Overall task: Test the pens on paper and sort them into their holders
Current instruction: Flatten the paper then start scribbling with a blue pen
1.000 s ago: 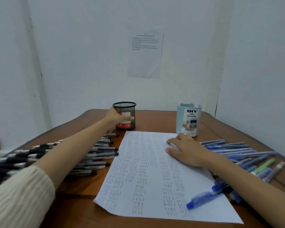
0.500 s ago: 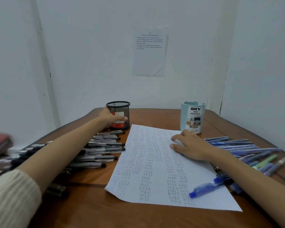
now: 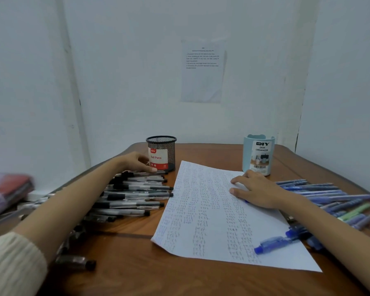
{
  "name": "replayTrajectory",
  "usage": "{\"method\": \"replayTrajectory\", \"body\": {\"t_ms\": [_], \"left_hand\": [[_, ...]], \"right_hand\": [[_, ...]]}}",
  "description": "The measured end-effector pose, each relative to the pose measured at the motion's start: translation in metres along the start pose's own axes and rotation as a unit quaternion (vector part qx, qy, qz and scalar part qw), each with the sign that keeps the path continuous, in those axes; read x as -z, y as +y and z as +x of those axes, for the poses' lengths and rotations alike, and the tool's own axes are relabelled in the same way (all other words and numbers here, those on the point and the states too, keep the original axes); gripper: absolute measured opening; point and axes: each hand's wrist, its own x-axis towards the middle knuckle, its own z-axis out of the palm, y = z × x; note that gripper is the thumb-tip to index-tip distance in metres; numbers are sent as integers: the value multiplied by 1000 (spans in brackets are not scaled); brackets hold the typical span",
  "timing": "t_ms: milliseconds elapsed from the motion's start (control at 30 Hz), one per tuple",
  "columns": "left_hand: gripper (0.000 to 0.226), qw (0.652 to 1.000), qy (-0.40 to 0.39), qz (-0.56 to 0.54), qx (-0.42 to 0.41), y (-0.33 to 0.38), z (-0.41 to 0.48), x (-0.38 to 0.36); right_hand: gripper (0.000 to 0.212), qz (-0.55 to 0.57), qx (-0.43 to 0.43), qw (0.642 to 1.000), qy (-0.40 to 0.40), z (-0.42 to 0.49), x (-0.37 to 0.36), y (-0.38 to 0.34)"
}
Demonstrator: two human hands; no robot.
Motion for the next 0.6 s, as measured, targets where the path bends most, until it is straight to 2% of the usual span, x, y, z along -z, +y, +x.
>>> {"method": "replayTrajectory", "body": {"t_ms": [233, 500, 600], "left_hand": [[69, 998, -53, -12, 15, -17, -16, 23], [56, 994, -110, -19, -20, -26, -22, 35], [79, 988, -147, 5, -40, -25, -25, 40]], "right_hand": [[48, 2, -1, 1000, -2, 1, -1, 2], [48, 7, -1, 1000, -2, 1, -2, 4], [48, 8, 2, 1000, -1, 3, -2, 4]]}}
